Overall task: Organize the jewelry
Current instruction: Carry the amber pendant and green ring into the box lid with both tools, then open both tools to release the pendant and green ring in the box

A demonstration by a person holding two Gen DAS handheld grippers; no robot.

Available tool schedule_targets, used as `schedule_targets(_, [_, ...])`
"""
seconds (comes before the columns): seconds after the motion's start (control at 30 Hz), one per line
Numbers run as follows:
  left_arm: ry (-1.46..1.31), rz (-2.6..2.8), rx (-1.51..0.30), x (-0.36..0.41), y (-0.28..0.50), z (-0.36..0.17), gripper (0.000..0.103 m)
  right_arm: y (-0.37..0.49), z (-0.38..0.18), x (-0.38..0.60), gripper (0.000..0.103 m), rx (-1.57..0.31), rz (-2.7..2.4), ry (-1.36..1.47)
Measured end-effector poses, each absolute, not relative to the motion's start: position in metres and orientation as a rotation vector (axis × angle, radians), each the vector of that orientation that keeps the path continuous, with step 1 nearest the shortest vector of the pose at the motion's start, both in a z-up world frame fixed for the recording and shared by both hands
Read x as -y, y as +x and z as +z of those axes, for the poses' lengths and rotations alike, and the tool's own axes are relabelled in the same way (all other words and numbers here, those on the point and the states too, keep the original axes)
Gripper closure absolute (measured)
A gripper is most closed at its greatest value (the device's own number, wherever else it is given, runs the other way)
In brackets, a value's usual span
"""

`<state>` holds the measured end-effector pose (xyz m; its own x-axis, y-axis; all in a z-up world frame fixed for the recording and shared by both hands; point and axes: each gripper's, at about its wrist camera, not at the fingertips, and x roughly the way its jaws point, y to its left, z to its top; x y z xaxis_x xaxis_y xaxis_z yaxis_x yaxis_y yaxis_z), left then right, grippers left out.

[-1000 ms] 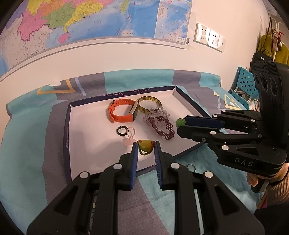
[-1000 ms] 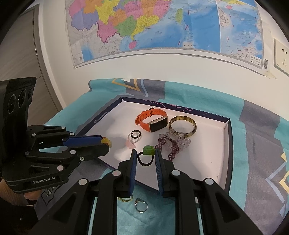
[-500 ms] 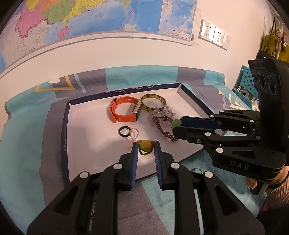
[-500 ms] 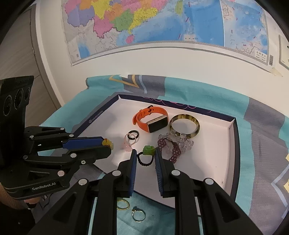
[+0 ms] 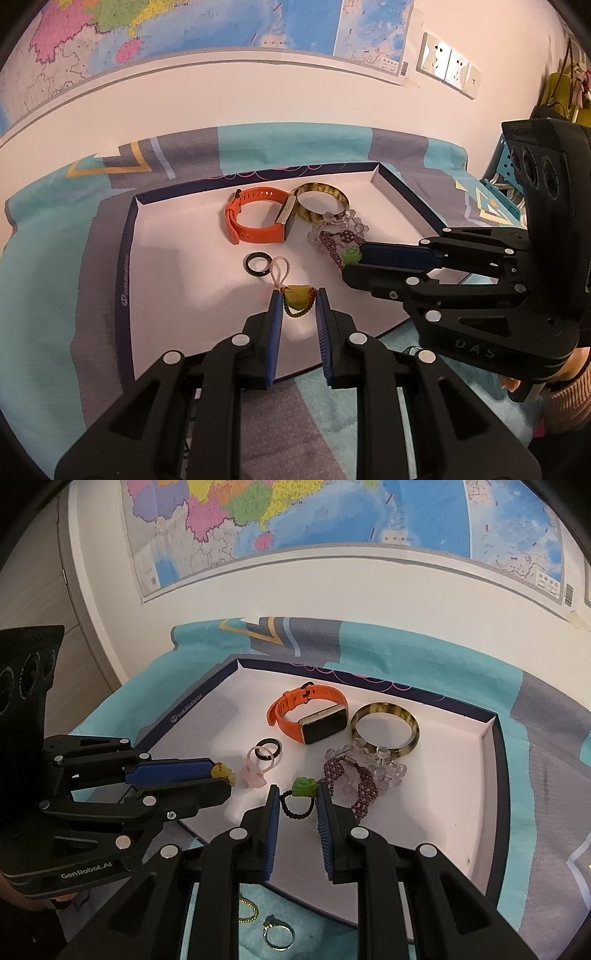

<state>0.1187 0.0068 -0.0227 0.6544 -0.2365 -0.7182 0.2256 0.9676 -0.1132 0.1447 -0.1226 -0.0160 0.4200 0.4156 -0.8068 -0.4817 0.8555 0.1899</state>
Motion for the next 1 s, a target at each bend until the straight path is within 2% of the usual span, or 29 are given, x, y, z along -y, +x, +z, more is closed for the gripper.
schedule_targets(0.9, [-0.046,-0.257,-0.86,-0.007,0.132,-0.037,0.084,0.159,-0.03,0.118,0.083,-1.017,0.532,-0.076])
schedule_targets(1.0, [-0.045,-0.262,-0.849,-0.007,0.129,-0.035,0.079,0.159,-0.028,0.121,0.083,-1.009,0.526,-0.069])
